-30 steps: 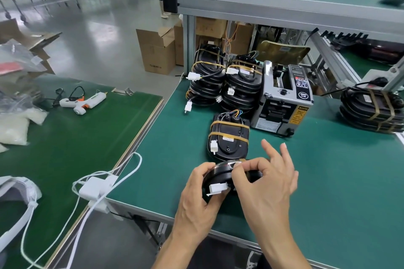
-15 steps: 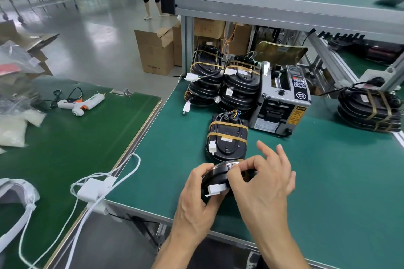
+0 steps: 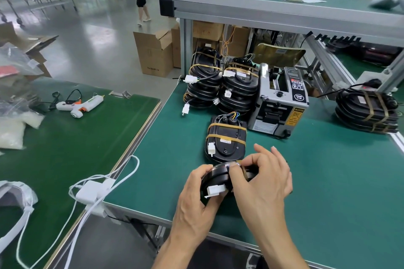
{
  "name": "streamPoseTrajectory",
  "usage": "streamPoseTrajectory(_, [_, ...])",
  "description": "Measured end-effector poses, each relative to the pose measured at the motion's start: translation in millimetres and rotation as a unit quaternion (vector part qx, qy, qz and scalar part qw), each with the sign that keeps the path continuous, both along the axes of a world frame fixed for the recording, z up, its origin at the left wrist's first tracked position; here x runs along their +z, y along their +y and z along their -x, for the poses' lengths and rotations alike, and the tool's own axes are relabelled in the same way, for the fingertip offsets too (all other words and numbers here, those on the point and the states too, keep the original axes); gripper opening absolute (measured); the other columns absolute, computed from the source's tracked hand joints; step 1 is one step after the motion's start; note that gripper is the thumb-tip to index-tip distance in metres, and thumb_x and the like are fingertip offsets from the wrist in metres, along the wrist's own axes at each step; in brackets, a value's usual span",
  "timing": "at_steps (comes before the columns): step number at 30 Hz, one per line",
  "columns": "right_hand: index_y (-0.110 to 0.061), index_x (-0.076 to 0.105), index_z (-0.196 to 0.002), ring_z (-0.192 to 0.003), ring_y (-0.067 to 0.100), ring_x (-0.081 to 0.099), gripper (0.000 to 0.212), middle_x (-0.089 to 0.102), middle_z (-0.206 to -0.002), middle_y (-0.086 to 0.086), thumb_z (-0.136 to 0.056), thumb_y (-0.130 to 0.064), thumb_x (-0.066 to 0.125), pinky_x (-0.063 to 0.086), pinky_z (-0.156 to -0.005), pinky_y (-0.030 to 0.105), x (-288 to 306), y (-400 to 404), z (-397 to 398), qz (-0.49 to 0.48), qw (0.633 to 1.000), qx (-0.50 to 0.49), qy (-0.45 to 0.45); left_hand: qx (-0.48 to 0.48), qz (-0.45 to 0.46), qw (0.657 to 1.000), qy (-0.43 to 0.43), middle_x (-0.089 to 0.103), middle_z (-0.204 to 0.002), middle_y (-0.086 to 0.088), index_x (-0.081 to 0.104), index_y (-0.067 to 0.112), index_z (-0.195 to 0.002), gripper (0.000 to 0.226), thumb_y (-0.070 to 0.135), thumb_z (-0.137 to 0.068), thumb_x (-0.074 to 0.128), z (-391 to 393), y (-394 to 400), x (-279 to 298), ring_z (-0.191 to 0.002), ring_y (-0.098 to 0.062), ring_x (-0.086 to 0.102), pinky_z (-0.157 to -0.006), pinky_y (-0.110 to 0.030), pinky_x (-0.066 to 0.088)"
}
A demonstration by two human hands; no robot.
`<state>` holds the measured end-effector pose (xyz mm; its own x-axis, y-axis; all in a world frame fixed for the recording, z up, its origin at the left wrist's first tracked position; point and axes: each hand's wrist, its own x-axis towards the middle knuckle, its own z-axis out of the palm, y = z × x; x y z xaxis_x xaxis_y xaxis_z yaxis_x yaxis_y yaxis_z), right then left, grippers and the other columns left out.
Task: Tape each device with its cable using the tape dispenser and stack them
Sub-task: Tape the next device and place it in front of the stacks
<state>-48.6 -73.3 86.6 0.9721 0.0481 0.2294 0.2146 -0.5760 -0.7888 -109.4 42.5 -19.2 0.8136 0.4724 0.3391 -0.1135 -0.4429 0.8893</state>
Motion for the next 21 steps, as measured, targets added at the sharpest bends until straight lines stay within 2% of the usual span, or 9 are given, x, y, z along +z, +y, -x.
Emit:
streamPoseTrajectory(3, [-0.034,0.054,-0.085,-0.152,0.007,0.019,0.023,0.050,-0.136,-0.021,-0.083,-0.039,0.077,0.004,-0.125,0.051,-1,3,0,0.013,1.000,-0.008,-0.006,0.004,-0.004,1.000,-0.003,0.065,-0.131,0.025,0.048,0.055,-0.136,0.046,0.053,-0.094,0.068,0,0,1,-0.121,-0.007,0.066,-0.095,-0.018,0.052])
streamPoseTrajectory(6, [-0.031,0.055,-0.089,-0.151,0.009,0.022,0.019,0.050,-0.130,-0.023,-0.087,-0.029,0.074,0.005,-0.124,0.052,-4,4,0,0.012,1.000,-0.018,-0.019,0.005,-0.004,1.000,-0.002,0.065,-0.131,0.025,0.048,0.057,-0.136,0.047,0.051,-0.094,0.068,0,0,2,-0.121,-0.005,0.066,-0.095,-0.015,0.050])
streamPoseTrajectory(9, [-0.029,0.054,-0.092,-0.149,0.010,0.026,0.017,0.055,-0.128,-0.019,-0.092,-0.020,0.068,0.007,-0.124,0.053,-8,3,0,-0.005,0.999,-0.024,-0.033,0.003,-0.006,1.000,-0.001,0.066,-0.132,0.023,0.049,0.053,-0.137,0.047,0.049,-0.095,0.069,0,0,1,-0.122,-0.008,0.066,-0.097,-0.020,0.052])
streamPoseTrajectory(12, [-0.029,0.055,-0.099,-0.148,0.011,0.028,0.017,0.056,-0.126,-0.018,-0.093,-0.019,0.067,0.008,-0.124,0.054,-11,5,0,-0.004,0.999,-0.034,-0.041,0.000,-0.004,1.000,0.001,0.066,-0.133,0.022,0.049,0.050,-0.138,0.047,0.050,-0.095,0.069,0,1,0,-0.123,-0.008,0.067,-0.098,-0.022,0.052])
streamPoseTrajectory(14, [-0.030,0.055,-0.105,-0.148,0.011,0.028,0.020,0.056,-0.124,-0.019,-0.093,-0.026,0.070,0.008,-0.124,0.053,-11,7,-1,0.004,0.998,-0.039,-0.046,0.002,-0.003,1.000,0.001,0.066,-0.133,0.022,0.049,0.051,-0.138,0.047,0.050,-0.095,0.068,0,1,0,-0.123,-0.008,0.067,-0.098,-0.023,0.053])
streamPoseTrajectory(18, [-0.035,0.053,-0.111,-0.149,0.011,0.026,0.041,0.055,-0.125,-0.018,-0.082,-0.046,0.079,0.009,-0.124,0.051,-11,6,-3,0.031,0.998,-0.031,-0.037,0.002,-0.002,1.000,-0.002,0.067,-0.130,0.025,0.047,0.061,-0.135,0.048,0.051,-0.093,0.068,0,1,0,-0.120,-0.005,0.067,-0.093,-0.012,0.050])
streamPoseTrajectory(21, [-0.034,0.055,-0.120,-0.151,0.009,0.020,0.057,0.050,-0.127,-0.023,-0.075,-0.060,0.078,0.004,-0.124,0.047,-7,3,-1,0.066,0.997,-0.009,-0.026,-0.005,0.000,1.000,-0.011,0.067,-0.131,0.024,0.049,0.060,-0.135,0.050,0.045,-0.092,0.068,0,1,-1,-0.120,-0.006,0.068,-0.093,-0.013,0.050])
